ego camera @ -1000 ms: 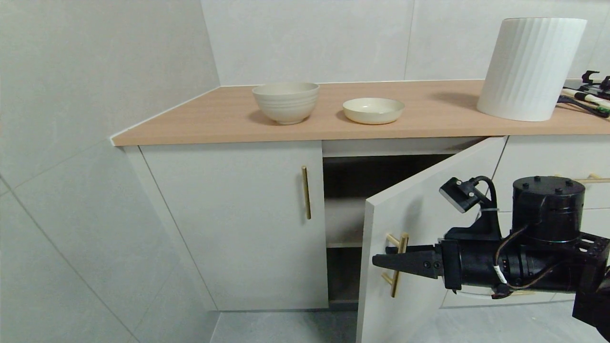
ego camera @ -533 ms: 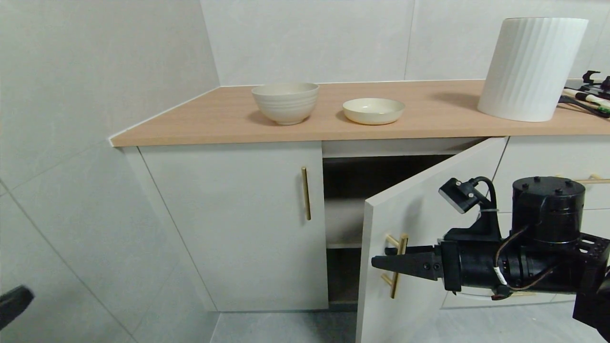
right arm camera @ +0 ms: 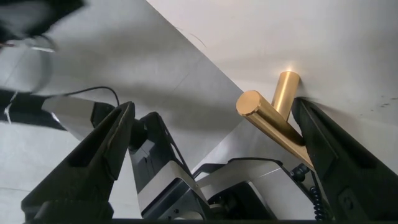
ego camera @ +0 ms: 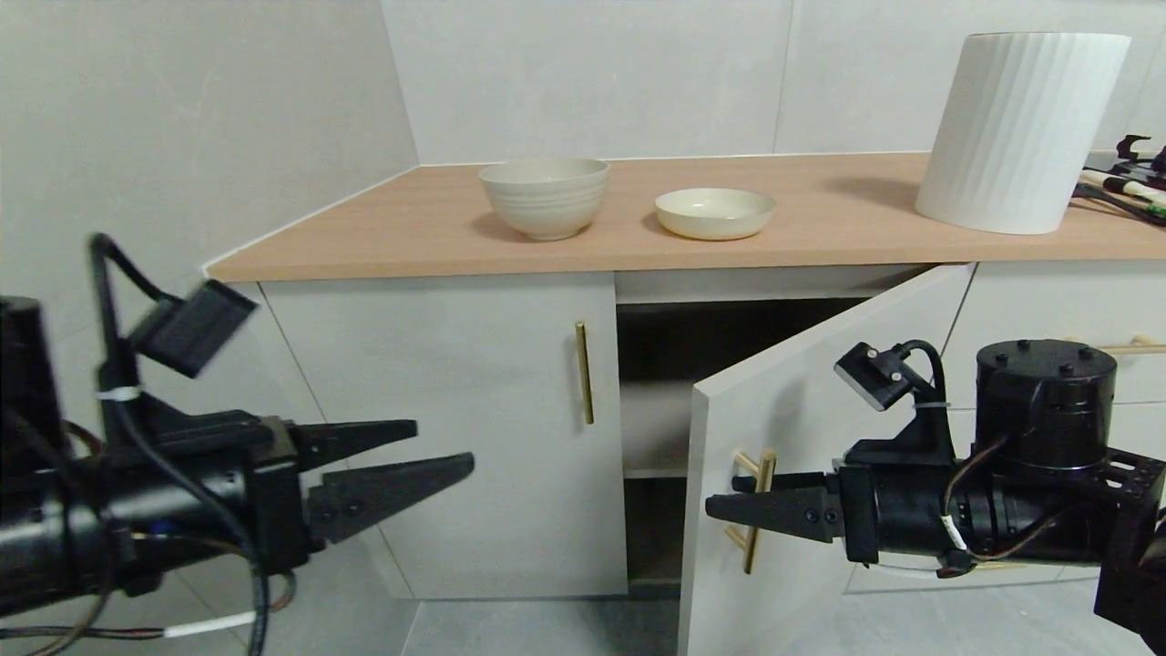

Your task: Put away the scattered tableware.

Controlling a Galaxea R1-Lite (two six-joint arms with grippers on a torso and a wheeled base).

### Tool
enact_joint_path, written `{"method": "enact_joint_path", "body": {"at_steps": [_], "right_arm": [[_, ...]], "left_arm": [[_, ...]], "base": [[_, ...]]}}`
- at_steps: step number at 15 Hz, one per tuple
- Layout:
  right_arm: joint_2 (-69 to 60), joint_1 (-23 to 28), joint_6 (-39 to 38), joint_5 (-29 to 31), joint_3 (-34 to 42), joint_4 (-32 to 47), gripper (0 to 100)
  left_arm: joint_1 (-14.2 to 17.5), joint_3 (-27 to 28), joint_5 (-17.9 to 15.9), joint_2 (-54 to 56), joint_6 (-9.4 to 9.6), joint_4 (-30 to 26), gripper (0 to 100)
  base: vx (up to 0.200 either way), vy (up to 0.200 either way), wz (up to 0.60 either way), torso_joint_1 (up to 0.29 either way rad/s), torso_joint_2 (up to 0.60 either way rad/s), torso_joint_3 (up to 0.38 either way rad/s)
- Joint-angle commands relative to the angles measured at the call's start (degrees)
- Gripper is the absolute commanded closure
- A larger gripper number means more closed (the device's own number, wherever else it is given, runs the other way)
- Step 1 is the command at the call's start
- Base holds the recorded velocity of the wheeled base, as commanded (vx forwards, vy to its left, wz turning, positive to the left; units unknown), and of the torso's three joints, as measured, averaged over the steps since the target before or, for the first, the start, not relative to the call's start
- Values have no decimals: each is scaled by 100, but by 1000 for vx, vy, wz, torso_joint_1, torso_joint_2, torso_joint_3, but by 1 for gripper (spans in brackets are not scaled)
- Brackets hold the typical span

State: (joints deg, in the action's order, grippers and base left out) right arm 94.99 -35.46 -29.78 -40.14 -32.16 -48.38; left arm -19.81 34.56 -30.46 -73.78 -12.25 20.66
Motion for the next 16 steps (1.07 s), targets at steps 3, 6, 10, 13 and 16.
{"method": "enact_joint_path", "body": {"at_steps": [3,6,10,13,16], "right_arm": [[125,-145,-10,-11,-18,-13,0],[178,-172,-10,-11,-27,-13,0],[169,-172,-10,-11,-27,-13,0],[178,-180,-10,-11,-45,-22,0],[187,-215,-10,-11,-71,-31,0]], "left_arm": [[-708,-705,23,-1719,-49,1370,0],[-744,-740,23,-1737,-366,1687,100],[-752,-160,23,-2299,-383,1942,100],[-752,648,23,-3565,-383,2539,100],[-1069,877,23,-4479,-418,3629,100]], "base": [[0,0,0,0,0,0],[0,0,0,0,0,0],[0,0,0,0,0,0],[0,0,0,0,0,0],[0,0,0,0,0,0]]}}
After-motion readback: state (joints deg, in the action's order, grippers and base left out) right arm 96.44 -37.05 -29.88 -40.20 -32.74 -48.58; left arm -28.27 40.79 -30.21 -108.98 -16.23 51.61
